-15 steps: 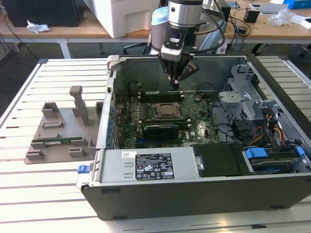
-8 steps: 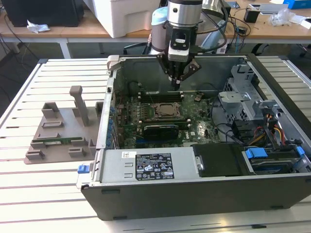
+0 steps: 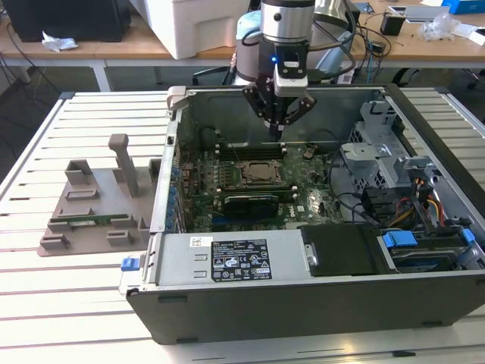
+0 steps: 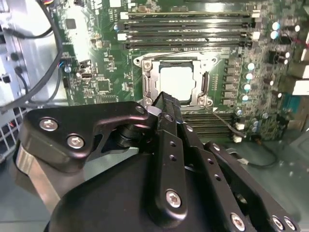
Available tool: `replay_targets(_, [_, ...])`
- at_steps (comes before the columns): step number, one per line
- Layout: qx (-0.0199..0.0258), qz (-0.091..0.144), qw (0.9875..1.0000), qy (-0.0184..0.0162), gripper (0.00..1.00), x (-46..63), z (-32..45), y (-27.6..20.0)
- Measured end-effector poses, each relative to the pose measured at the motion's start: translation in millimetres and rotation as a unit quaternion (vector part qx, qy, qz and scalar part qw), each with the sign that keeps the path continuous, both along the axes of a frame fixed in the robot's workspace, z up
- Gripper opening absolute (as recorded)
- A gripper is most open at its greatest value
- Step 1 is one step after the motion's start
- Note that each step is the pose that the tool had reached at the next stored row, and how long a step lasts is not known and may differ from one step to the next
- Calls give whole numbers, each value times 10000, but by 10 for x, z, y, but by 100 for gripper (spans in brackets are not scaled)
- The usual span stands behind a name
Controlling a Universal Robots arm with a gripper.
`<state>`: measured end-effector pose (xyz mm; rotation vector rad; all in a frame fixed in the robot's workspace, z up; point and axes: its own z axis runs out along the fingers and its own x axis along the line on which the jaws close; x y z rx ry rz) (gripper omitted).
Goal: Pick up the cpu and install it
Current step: 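Install the first cpu locking lever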
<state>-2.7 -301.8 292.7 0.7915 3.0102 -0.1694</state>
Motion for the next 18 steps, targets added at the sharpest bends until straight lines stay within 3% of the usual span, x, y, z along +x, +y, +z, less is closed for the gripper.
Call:
replay_targets(4, [0,302,9995,0,11,0,0,0])
replay_targets(8, [0,680,9977,0,11,0,0,0])
replay_targets(10, [0,957,9954,0,11,0,0,0])
replay_targets(12, [0,1096,9940,0,11,0,0,0])
replay_targets(18, [0,1617,9868,0,11,0,0,0])
